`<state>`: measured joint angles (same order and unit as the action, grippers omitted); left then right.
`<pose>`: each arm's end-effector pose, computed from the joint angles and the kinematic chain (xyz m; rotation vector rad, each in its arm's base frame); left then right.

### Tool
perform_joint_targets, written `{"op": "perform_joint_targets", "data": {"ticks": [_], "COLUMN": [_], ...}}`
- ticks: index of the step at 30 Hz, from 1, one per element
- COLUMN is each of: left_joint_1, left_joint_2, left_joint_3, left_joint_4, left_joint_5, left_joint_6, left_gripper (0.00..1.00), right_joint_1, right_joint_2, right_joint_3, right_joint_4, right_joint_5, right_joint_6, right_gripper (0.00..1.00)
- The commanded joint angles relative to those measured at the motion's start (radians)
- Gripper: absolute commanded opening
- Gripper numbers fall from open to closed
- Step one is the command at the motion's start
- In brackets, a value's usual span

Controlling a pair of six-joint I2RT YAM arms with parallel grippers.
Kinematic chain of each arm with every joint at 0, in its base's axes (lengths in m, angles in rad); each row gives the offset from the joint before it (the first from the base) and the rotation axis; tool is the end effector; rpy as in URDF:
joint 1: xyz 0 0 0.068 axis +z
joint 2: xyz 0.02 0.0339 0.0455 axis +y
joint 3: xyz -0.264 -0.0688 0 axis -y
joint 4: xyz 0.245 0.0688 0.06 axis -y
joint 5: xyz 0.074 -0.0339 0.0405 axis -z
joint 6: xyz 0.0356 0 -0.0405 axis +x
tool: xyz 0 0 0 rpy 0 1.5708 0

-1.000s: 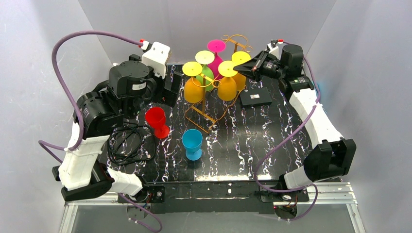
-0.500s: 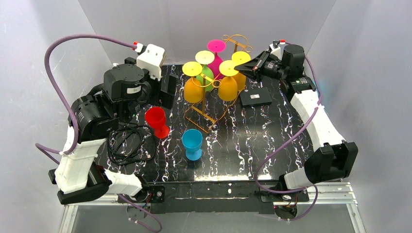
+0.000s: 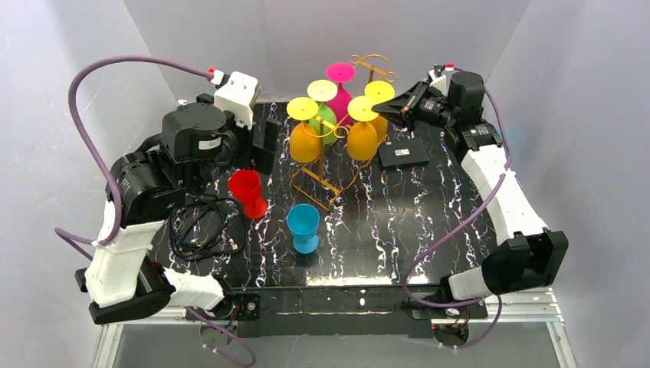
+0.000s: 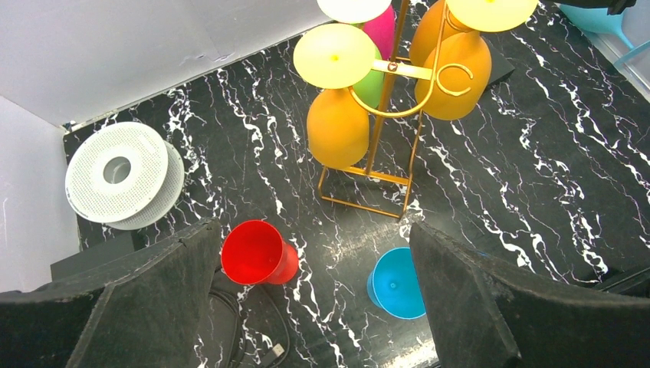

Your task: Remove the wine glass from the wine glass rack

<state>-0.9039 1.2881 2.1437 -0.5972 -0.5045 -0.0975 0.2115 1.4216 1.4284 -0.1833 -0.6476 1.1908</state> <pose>0.1146 -0.1177 0.6182 0.1092 1.3591 -0.5137 0.3144 0.0895 0.4183 0.4272 1.9502 1.5312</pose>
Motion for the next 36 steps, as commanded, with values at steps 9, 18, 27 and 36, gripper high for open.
{"op": "perform_joint_targets", "data": {"ticks": [9, 18, 27, 36], "left_joint_1": [0.008, 0.007, 0.006, 0.005], "left_joint_2": [-0.009, 0.032, 0.09, 0.093], "left_joint_3": [-0.004, 0.03, 0.029, -0.063], "left_joint_4": [-0.022, -0.06, -0.068, 0.017], "left_joint_5": [0.031, 0.15, 0.325, 0.634], "left_joint_6": [-0.03, -0.012, 0.082, 0.192], "left_gripper": [0.92, 0.93, 0.93, 0.93], "right_joint_1": [0.005, 0.003, 0.003, 0.003], "right_joint_2": [-0.079, -0.121, -0.188, -0.245], "right_joint_3": [-0.004, 0.005, 0.029, 0.032], "right_joint_4": [-0.059, -0.151, -0.347, -0.461], "right_joint_5": [0.004, 0.006, 0.026, -0.013], "right_joint_6": [-0.048, -0.061, -0.057, -0.01], "right_gripper": [0.01, 0.01, 0.01, 0.01]}}
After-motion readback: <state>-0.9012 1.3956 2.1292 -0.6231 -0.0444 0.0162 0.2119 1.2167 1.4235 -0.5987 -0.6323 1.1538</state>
